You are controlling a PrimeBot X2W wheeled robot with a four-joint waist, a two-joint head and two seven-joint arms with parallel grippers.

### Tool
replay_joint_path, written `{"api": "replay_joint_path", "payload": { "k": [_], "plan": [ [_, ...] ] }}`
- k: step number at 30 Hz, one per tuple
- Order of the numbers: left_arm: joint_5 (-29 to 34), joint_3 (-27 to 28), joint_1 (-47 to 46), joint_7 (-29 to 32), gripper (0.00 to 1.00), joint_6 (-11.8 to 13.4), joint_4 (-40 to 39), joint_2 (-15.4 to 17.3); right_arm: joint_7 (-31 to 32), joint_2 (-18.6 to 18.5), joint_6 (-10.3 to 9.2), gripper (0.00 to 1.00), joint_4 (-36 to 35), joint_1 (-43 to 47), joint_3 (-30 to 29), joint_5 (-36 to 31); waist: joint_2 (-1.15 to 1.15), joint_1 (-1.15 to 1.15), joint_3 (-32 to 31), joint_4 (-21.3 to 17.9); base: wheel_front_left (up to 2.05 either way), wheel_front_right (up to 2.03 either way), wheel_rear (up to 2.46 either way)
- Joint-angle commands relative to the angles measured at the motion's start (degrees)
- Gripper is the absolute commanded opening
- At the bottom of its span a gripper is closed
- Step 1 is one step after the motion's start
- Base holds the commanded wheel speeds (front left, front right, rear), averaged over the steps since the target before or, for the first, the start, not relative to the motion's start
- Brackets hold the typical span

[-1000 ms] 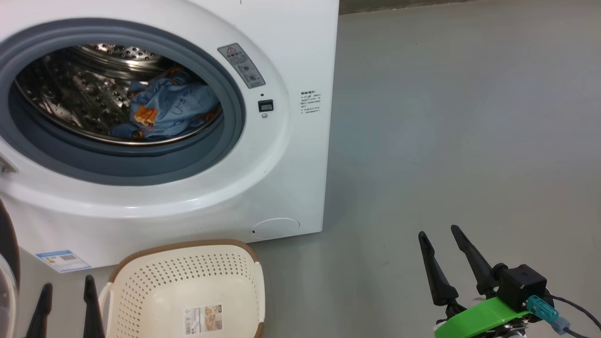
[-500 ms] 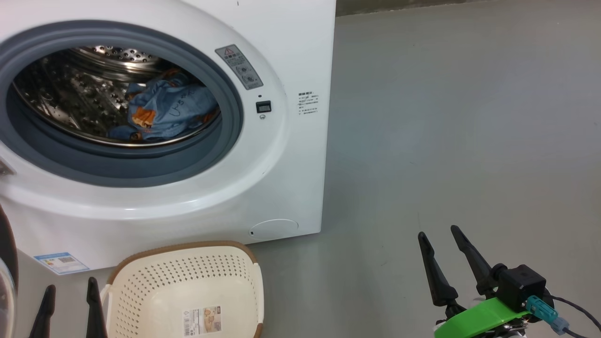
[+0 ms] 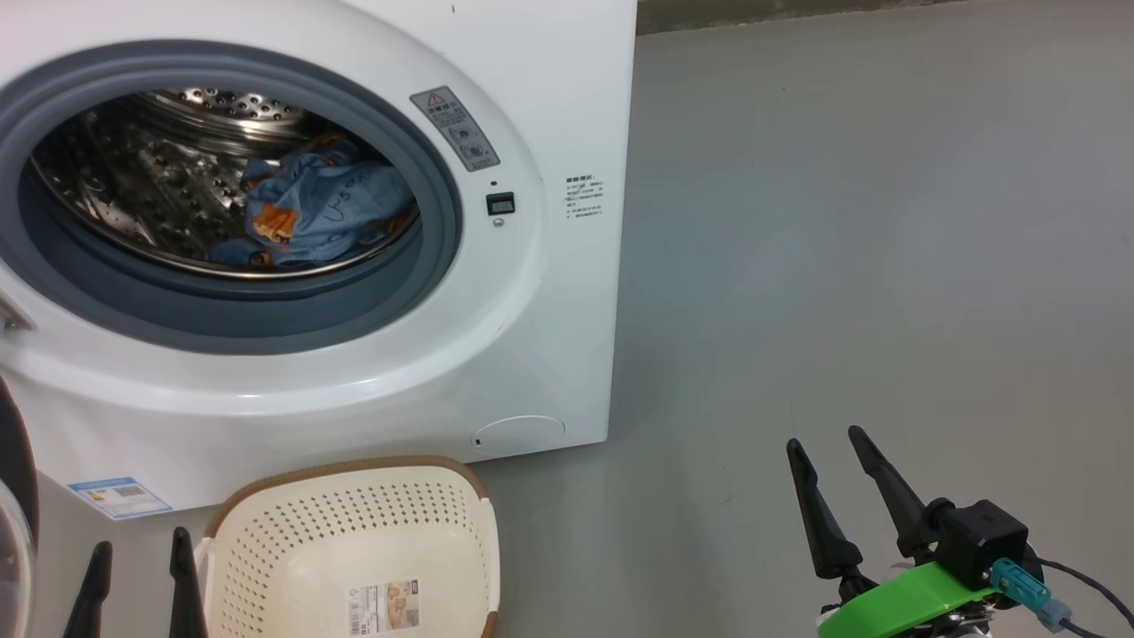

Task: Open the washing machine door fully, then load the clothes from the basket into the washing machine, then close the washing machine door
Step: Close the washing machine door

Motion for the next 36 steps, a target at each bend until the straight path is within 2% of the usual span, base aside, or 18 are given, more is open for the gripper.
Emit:
{"api": "replay_joint_path", "payload": {
  "k": [1, 21, 36],
  "plan": [
    [-0.47, 1.52, -0.18, -0.30, 1.00, -0.17, -1.43, 0.44, -0.28, 0.10, 0.35, 1.00, -1.39, 0.38, 1.34, -0.47, 0.00, 0.00, 0.00, 0.00, 0.00, 0.00, 0.00],
    [0.03, 2.17, -0.87, -0.30, 1.00, -0.17, -0.99, 0.58, -0.28, 0.10, 0.35, 1.00, -1.53, 0.31, 1.27, -0.20, 0.00, 0.00, 0.24, -0.14, -0.12, 0.12, 0.00],
    [0.14, 2.71, -1.72, -0.30, 1.00, -0.17, -1.07, 0.56, -0.28, 0.10, 0.35, 1.00, -1.57, 0.02, 1.10, -0.14, 0.00, 0.00, 0.70, -0.13, -1.59, 1.59, 0.00]
  ]
}}
